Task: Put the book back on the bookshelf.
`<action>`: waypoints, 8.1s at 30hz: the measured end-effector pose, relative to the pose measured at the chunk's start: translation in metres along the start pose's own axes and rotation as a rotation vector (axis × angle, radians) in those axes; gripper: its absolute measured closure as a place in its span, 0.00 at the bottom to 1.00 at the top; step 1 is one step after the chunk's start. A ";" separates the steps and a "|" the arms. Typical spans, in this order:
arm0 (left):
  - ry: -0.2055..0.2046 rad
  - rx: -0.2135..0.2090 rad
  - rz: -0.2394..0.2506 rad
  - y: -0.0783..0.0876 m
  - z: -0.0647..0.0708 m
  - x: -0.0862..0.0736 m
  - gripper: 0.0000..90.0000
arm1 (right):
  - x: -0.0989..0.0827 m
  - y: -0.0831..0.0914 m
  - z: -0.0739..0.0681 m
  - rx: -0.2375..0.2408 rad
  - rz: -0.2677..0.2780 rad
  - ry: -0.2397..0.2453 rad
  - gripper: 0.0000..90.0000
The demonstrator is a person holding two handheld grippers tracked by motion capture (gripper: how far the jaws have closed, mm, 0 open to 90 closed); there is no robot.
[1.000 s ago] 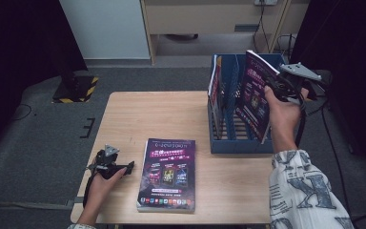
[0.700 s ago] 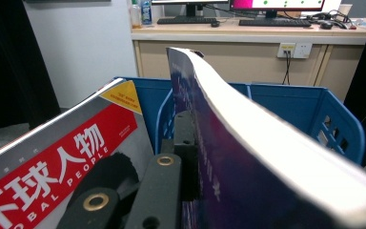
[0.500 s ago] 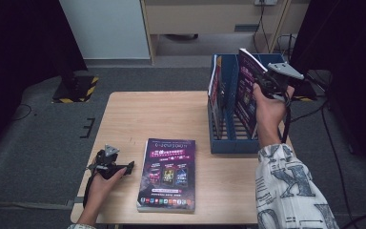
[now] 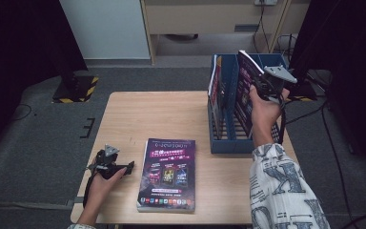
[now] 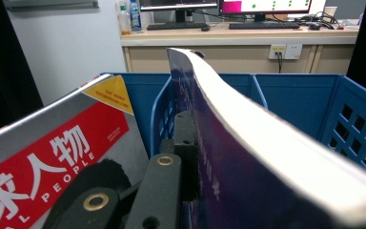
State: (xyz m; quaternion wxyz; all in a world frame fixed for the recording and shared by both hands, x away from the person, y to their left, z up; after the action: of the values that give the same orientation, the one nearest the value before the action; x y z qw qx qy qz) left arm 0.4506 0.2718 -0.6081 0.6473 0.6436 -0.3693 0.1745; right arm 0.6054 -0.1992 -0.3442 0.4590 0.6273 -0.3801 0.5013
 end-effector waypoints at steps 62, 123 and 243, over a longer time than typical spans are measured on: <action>-0.004 0.000 -0.003 0.000 0.000 0.000 0.01 | -0.048 -0.011 -0.016 0.071 -0.037 0.070 0.91; -0.003 0.001 -0.003 0.000 0.000 0.000 0.01 | -0.048 -0.024 -0.024 -0.004 0.046 0.050 0.85; -0.134 -0.288 0.118 0.039 0.085 0.025 0.54 | -0.242 0.086 -0.208 0.670 -0.381 0.081 0.23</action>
State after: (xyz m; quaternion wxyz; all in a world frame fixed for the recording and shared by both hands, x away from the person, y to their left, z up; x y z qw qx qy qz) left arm 0.4183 0.1882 -0.5715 0.6954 0.5314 -0.4701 0.1143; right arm 0.4164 -0.0205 -0.5480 0.3283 0.7815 -0.0535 0.5279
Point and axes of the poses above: each handheld gripper's, and its own axes: y roughly backward along the jaws, x roughly out of its top, z roughly to its right, the point moved 10 cm from there along -y, roughly forward along the jaws, and after that the axes turned 8 degrees about x, right-handed, at the moved point
